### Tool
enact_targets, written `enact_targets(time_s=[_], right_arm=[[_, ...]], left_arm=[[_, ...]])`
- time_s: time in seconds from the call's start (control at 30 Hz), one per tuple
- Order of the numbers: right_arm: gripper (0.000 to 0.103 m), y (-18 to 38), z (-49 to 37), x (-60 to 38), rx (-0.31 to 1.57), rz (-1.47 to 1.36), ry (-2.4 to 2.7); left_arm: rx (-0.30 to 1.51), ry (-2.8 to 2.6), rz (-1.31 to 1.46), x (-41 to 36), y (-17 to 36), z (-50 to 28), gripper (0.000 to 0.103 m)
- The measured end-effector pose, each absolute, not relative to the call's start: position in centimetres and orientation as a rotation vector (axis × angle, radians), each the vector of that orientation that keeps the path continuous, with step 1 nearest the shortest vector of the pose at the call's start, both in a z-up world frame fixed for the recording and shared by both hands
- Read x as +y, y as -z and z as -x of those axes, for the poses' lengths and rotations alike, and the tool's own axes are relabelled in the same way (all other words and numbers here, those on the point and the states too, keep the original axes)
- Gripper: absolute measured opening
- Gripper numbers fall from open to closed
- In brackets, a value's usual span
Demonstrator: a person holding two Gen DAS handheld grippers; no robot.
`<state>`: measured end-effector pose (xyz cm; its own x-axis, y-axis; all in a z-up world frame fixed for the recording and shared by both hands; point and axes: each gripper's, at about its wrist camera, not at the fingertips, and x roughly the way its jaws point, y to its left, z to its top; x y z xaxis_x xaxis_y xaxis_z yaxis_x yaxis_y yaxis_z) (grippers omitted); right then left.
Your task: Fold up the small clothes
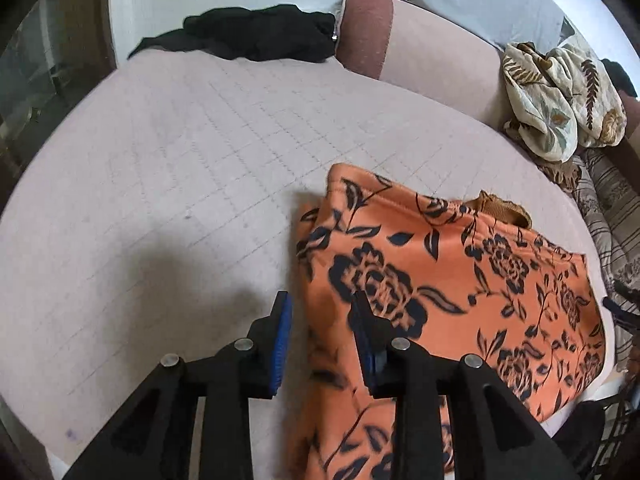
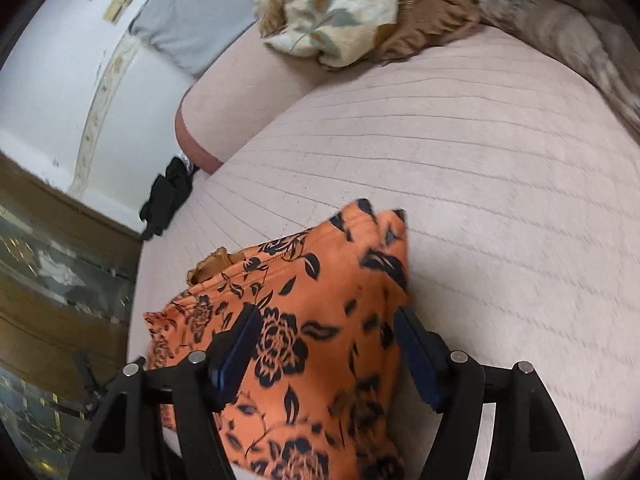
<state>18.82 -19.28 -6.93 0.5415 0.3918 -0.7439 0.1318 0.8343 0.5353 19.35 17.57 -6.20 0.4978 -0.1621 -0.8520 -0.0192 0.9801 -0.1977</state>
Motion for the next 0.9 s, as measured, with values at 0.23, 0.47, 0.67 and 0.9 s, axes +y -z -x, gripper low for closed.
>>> enact_targets(time_s=[0.23,0.47,0.67,0.9], right_arm=[[0.070,9.4,-21.8,-18.4,1.056,-0.488,-0.123],[0.049,9.7,-22.7,-19.4,1.061,-0.475,-0.099],[0.008,8.2,-23.4,-18.4,1.065,-0.387,-0.071],[0.012,11.5,-23.0,-21.6,1.059,-0.570,0.012]], left_arm=[[1.058,0.103,0.182,16.4,5.7,-22.5,0.031],[1.070,0.099,0.098,15.5,6.5,-25.8,0.003],[1.025,0.058,0.095,16.0,5.6,-25.4,0.003],[1.089,-0.005,0.113,16.7,8.0,-27.0,0.005]])
